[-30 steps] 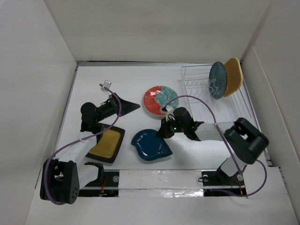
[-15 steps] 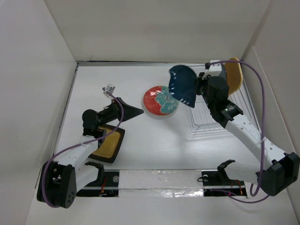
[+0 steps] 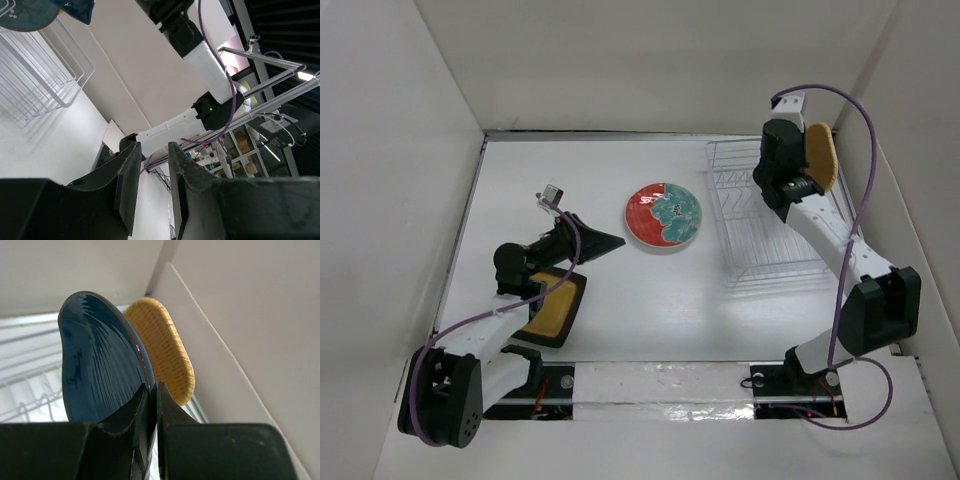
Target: Load the plates into the dish rack
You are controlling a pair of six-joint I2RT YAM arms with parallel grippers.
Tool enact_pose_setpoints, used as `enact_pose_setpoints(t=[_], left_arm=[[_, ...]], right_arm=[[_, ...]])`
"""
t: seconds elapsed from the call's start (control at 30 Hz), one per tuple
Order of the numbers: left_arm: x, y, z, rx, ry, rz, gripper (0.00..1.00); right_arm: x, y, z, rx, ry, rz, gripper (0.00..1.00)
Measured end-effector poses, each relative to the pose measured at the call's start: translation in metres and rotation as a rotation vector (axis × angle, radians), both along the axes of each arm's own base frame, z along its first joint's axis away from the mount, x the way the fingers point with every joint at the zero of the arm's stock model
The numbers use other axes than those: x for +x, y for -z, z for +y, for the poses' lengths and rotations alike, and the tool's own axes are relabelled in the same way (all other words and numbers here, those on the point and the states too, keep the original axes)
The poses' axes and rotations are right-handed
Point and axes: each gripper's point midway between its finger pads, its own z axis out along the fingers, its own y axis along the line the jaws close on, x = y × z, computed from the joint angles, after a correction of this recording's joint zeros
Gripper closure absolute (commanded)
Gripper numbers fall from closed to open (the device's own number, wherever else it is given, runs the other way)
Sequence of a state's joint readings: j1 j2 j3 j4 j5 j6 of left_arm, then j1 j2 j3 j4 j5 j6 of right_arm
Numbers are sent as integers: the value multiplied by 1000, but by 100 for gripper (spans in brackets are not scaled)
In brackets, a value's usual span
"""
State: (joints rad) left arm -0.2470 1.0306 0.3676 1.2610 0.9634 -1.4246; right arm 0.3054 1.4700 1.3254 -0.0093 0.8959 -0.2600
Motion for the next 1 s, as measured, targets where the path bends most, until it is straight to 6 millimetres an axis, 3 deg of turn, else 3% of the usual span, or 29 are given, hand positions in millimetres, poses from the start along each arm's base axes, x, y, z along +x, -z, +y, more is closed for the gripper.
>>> enact_pose_setpoints(t=[0.17, 0.5, 0.77, 1.0], left_arm=[[-1, -1, 0, -7, 5, 11, 76], [-1, -1, 0, -12, 8, 26, 76], [0, -1, 0, -13, 6, 27, 76], [1, 4, 0, -9, 5, 43, 76]], right_arm=[[10, 20, -2, -93, 28, 87, 100], [23, 11, -3, -190, 36, 41, 100], [45, 53, 6, -239, -5, 110, 100], [59, 73, 9, -280, -4, 131, 100]])
